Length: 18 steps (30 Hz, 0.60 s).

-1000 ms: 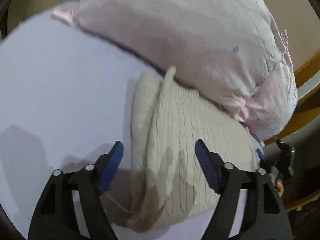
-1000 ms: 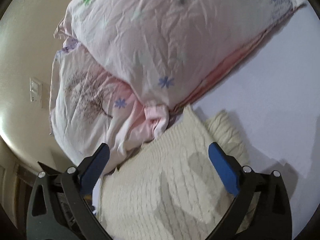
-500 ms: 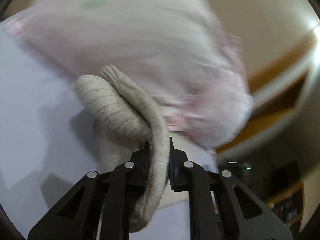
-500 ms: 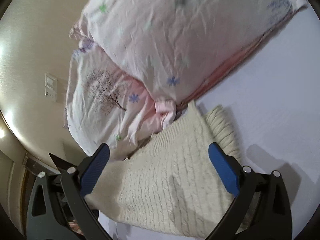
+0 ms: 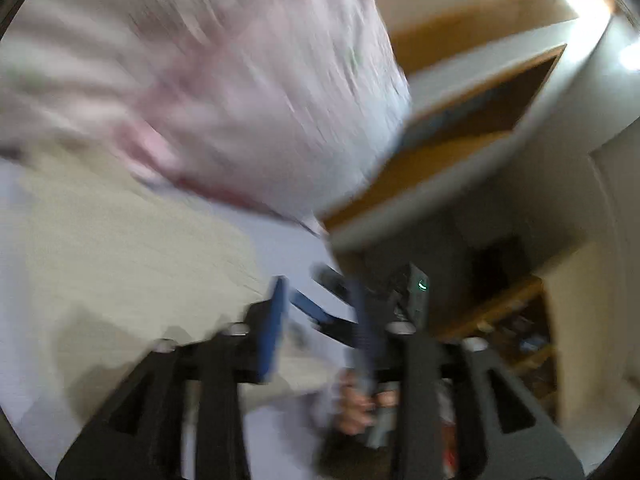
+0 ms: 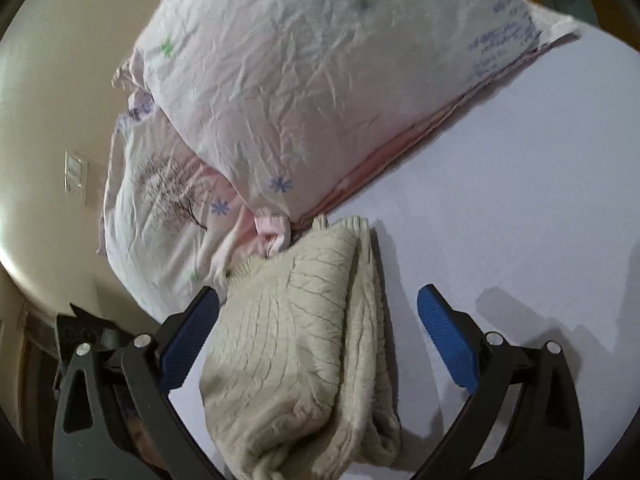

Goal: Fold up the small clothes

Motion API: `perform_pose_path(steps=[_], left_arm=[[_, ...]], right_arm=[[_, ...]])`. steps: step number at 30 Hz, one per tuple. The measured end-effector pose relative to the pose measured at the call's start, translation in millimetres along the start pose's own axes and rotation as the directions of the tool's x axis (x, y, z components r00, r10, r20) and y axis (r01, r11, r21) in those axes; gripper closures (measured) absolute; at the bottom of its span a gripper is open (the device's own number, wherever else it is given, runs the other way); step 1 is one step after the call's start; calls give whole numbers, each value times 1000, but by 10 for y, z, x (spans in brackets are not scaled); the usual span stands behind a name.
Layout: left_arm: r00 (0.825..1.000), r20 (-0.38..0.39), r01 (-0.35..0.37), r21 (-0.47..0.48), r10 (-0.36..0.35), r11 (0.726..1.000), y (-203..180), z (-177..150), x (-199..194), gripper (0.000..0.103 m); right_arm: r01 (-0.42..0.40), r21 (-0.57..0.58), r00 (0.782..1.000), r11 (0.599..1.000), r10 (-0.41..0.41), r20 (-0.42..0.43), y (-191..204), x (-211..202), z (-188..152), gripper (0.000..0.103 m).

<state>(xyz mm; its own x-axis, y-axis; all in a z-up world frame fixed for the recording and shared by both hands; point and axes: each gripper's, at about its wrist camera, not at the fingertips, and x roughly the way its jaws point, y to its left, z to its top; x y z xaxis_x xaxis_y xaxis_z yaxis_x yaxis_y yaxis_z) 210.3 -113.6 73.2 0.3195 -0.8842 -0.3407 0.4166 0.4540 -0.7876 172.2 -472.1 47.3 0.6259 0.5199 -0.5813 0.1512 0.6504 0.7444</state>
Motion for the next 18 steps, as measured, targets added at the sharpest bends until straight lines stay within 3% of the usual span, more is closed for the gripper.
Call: perform_pose_path(steps=[1, 2, 5, 8, 11, 14, 17, 18], left_arm=[[995, 34, -96, 15, 95, 995, 64, -12, -187, 48], [982, 49, -187, 26, 185, 982, 141, -33, -325, 48], [935, 20, -354, 12, 353, 935, 426, -134, -470, 42], [923, -58, -383, -35, 381, 923, 663, -235, -395, 41], [903, -108, -421, -23, 417, 907, 680, -284, -169, 31], [899, -123, -425, -20, 420, 905, 699, -377, -35, 27], [925, -125, -371, -79, 360, 925, 781, -367, 101, 27], [925, -117, -370, -67, 361, 926, 758, -361, 89, 30]], right_arm=[[2, 6, 996, 1000, -2, -85, -41, 160, 22, 2], [2, 6, 996, 1000, -2, -85, -41, 160, 22, 2], [45, -13, 973, 999, -47, -225, -55, 521, 4, 2], [42, -37, 971, 998, -49, -233, -16, 590, -2, 2], [28, -52, 969, 998, -40, -243, -11, 622, -43, 6], [24, -75, 968, 997, -42, -248, 8, 656, -85, 24], [18, -109, 967, 994, -45, -251, 48, 687, -164, 60], [10, -117, 971, 993, -38, -238, 79, 659, -192, 67]])
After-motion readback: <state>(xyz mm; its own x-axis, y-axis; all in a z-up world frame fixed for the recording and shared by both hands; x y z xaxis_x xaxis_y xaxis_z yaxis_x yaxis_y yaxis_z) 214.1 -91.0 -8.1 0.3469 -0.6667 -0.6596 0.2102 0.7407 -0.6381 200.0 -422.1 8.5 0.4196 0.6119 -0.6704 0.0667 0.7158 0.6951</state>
